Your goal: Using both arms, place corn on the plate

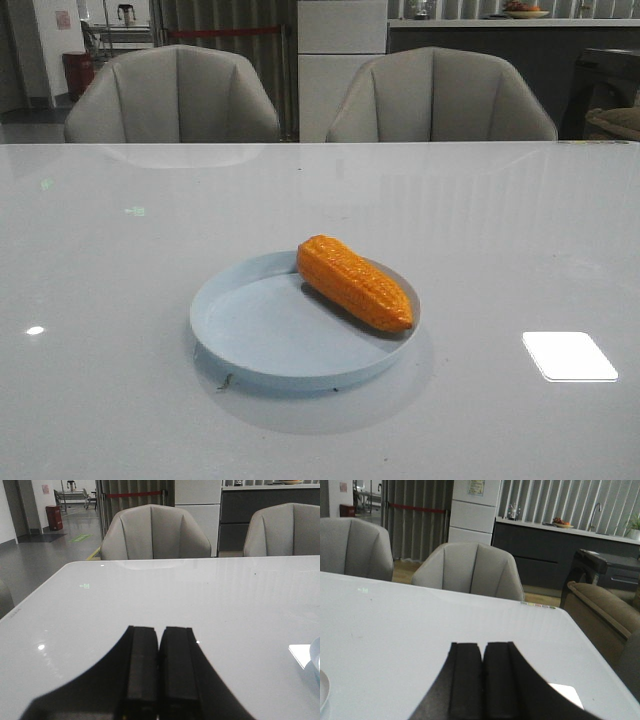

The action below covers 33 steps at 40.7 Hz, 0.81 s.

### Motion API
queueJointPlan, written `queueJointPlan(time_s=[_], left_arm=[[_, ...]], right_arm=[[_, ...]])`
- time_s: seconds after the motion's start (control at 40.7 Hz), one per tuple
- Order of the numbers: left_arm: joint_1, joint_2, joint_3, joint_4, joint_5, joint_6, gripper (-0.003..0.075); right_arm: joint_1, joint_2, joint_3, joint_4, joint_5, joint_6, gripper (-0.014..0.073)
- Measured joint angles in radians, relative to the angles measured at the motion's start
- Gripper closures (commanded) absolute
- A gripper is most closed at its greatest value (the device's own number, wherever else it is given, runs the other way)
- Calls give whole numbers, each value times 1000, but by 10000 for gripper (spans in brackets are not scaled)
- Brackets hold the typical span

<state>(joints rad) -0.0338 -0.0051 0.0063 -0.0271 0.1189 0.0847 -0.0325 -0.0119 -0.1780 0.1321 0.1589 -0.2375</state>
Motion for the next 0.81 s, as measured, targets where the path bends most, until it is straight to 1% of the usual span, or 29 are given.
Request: queueJointPlan(time_s=[0.172, 0.319, 0.54, 0.811], left_arm=[[0, 0, 0, 0, 0, 0, 631], [0, 0, 0, 0, 0, 0, 631], [0, 0, 0, 0, 0, 0, 631], [0, 0, 0, 0, 0, 0, 631]], right_arm=[[82, 0, 79, -31, -122, 36, 539], [106, 0, 182, -35, -186, 40, 539], [106, 0, 207, -39, -88, 41, 539], [106, 0, 207, -39, -72, 42, 539]])
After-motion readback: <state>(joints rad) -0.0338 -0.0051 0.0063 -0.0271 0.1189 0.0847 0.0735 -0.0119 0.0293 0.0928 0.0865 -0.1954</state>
